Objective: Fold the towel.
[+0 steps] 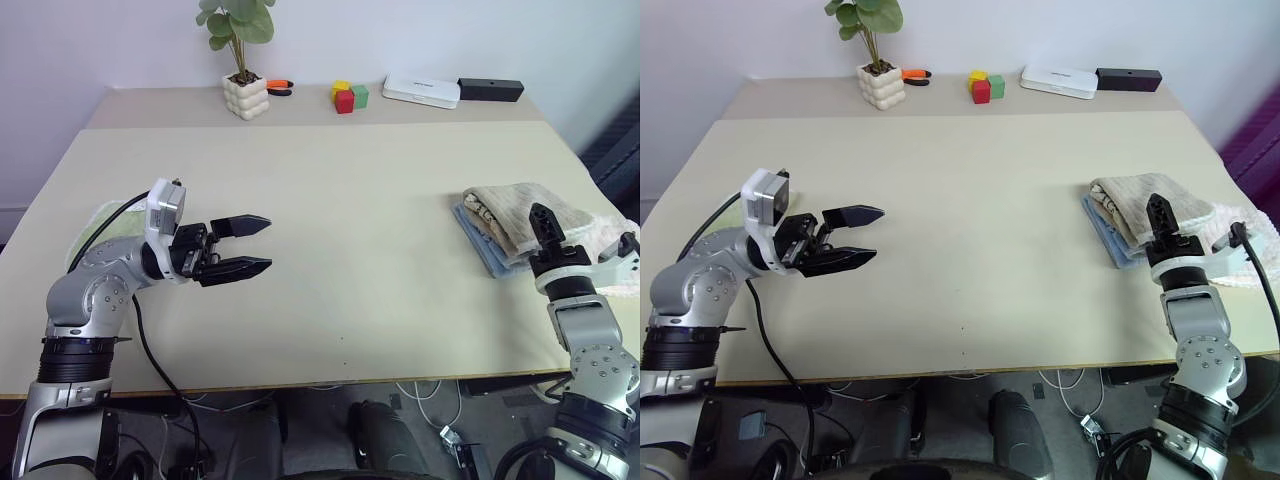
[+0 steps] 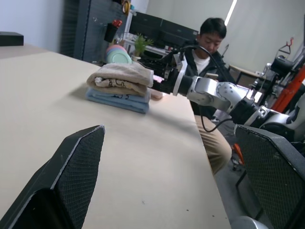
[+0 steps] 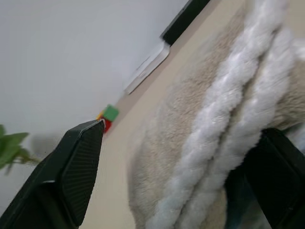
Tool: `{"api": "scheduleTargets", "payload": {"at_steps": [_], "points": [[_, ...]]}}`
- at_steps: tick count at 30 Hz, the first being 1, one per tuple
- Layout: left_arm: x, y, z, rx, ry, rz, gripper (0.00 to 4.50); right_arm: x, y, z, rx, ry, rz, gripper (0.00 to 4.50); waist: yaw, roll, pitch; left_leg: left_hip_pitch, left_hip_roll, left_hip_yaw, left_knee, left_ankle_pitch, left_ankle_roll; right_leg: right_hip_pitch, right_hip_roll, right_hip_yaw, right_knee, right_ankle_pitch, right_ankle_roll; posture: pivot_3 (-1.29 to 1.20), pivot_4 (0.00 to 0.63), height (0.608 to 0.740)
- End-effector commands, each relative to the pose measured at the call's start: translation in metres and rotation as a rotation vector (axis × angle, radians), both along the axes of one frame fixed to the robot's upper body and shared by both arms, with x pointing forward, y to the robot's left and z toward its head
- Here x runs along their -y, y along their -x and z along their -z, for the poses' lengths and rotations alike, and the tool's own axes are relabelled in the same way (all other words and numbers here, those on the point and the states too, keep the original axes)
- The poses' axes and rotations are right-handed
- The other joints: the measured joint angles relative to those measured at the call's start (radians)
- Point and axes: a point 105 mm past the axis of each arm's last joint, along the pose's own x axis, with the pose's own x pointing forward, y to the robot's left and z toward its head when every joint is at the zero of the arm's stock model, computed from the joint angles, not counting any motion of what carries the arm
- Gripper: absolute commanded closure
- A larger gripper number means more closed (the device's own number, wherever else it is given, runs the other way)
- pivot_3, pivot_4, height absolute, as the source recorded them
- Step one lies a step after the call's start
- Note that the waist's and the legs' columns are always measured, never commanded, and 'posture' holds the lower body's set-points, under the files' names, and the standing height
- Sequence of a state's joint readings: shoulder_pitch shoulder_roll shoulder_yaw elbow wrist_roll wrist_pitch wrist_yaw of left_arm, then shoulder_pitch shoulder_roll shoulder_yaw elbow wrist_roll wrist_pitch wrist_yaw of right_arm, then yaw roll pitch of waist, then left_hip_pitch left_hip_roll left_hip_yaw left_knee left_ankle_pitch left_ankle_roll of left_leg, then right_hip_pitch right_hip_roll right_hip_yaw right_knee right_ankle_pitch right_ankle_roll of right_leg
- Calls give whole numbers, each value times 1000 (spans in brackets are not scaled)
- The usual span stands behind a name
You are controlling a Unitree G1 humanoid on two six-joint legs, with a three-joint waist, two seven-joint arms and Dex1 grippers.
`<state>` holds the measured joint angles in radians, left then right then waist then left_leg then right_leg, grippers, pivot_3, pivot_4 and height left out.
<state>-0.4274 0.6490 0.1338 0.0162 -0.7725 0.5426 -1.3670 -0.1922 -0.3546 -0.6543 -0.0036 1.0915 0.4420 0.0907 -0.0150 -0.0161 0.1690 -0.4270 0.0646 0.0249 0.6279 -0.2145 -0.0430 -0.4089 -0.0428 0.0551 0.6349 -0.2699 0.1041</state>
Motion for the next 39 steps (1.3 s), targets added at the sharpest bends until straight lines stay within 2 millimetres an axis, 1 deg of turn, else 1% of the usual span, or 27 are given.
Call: {"api": "scheduleTargets", "payload": {"at_steps": [1,6,8,10,13,15,18,21,23,25,28,29,31,33,34,35,37,39], "points": [[2,2,-7,36,2,12,0,16,8,-19,55,78,70,72,0,0,0,0,0,0,0,0,0,0,0,0,0,0,0,0,150,740],[3,3,-6,33,5,16,0,18,9,-25,59,122,80,72,-1,0,0,0,0,0,0,0,0,0,0,0,0,0,0,0,150,740],[3,3,-6,33,5,16,0,17,9,-24,52,106,66,72,0,0,0,0,0,0,0,0,0,0,0,0,0,0,0,0,150,740],[3,3,-6,31,7,17,0,15,9,-22,48,110,53,72,0,0,0,0,0,0,0,0,0,0,0,0,0,0,0,0,150,740],[2,3,-6,33,4,16,0,6,13,-25,55,140,7,72,1,0,0,0,0,0,0,0,0,0,0,0,0,0,0,0,150,740],[3,2,-6,33,6,16,0,5,16,-28,66,128,-10,72,0,0,0,0,0,0,0,0,0,0,0,0,0,0,0,0,150,740],[3,2,-6,33,10,16,0,15,24,-27,44,178,-8,72,2,0,0,0,0,0,0,0,0,0,0,0,0,0,0,0,150,740],[3,2,-6,34,13,18,0,21,31,-27,13,270,-9,72,3,0,0,0,0,0,0,0,0,1,0,0,0,0,-1,0,150,740],[5,1,-6,34,18,19,0,32,38,-27,-11,329,27,72,3,0,0,0,0,0,1,0,0,1,0,0,0,-1,-1,0,150,740],[7,0,-5,34,25,23,0,41,43,-27,-24,347,62,72,1,0,0,0,0,0,1,0,0,1,0,0,0,-1,-1,0,150,740],[9,0,-5,34,35,27,0,45,48,-28,-20,364,80,72,1,0,0,0,0,0,1,0,0,1,0,0,0,0,-1,0,150,740],[9,-1,-4,35,34,27,0,44,47,-32,-8,376,73,72,1,0,0,0,0,0,1,0,0,1,0,0,0,0,-1,0,150,740],[9,-1,-4,34,34,27,0,39,43,-44,11,447,63,72,0,0,0,0,0,0,1,0,0,1,0,0,0,0,-1,0,150,740],[9,-2,-4,37,31,27,0,31,38,-59,55,476,48,72,-1,0,0,0,0,0,1,0,0,1,0,0,0,0,-1,0,150,740],[8,-2,-5,39,30,24,0,22,33,-69,73,529,25,72,-2,1,0,1,0,0,1,0,0,1,0,0,0,0,-1,0,150,740],[8,-2,-5,41,28,22,0,12,28,-77,90,574,-3,72,-2,1,0,1,0,0,1,0,0,1,0,0,0,0,-1,0,150,740],[5,-4,-6,47,23,11,0,-19,19,-91,142,656,-128,72,-3,1,0,1,0,0,1,0,0,0,0,0,0,0,-1,0,150,740],[3,-4,-8,53,16,0,0,-52,14,-98,188,733,-268,72,-2,1,0,1,0,0,0,0,0,0,1,0,0,0,0,0,150,740]]}}
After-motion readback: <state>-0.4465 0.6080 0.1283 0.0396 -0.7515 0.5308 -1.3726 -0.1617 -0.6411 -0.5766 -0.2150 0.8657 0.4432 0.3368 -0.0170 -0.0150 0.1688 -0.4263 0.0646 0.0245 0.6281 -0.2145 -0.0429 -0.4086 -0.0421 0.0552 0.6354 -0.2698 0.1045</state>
